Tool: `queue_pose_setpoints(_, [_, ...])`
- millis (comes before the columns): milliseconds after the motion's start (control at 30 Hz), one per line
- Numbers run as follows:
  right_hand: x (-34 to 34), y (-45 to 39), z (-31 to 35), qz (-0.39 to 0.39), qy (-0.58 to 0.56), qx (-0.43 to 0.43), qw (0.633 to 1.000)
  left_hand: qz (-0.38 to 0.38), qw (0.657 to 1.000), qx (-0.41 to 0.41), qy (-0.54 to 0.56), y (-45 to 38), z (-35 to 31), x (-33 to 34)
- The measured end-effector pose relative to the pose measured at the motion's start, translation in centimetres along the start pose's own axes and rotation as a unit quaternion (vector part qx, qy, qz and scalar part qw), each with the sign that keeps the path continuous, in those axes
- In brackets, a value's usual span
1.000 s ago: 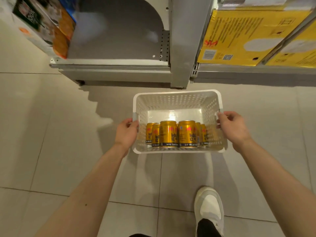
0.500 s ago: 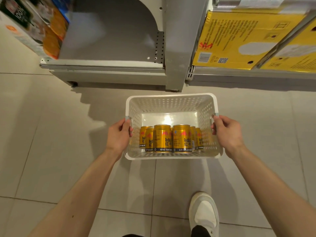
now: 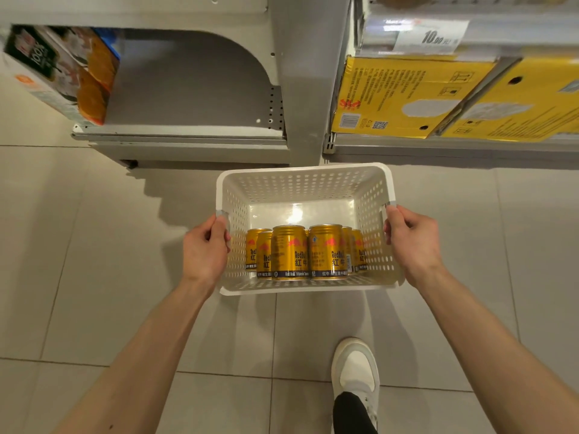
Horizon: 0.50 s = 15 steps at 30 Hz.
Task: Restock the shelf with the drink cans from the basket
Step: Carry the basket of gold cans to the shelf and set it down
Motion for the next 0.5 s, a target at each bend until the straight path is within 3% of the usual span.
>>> queue_pose_setpoints(200, [-5.2, 4.9, 7.3, 0.002, -0.019, -0.013, 1.000, 0.004, 1.000, 0.006, -0.013, 5.1, -7.8, -4.9])
queue_pose_setpoints(367, [-12.0, 10.9, 15.5, -0.003, -0.057, 0.024, 0.998, 0.018, 1.000, 0.014, -0.020, 11.7, -17.0, -10.7])
queue_pose_setpoints(500, [-18.3, 16.3, 23.1, 0.005, -0.060, 0.006, 0.998, 0.023, 0.999, 0.023, -0.027, 18.0, -25.4, -15.6])
Point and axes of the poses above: each hand's wrist, its own y-axis away from the middle knuckle, its own x-axis out of the palm, z = x × y, the point moved 5 cm from there along -y, towards the middle knuckle, and after that the axes turned 4 degrees about -y, right-handed, at the moved point
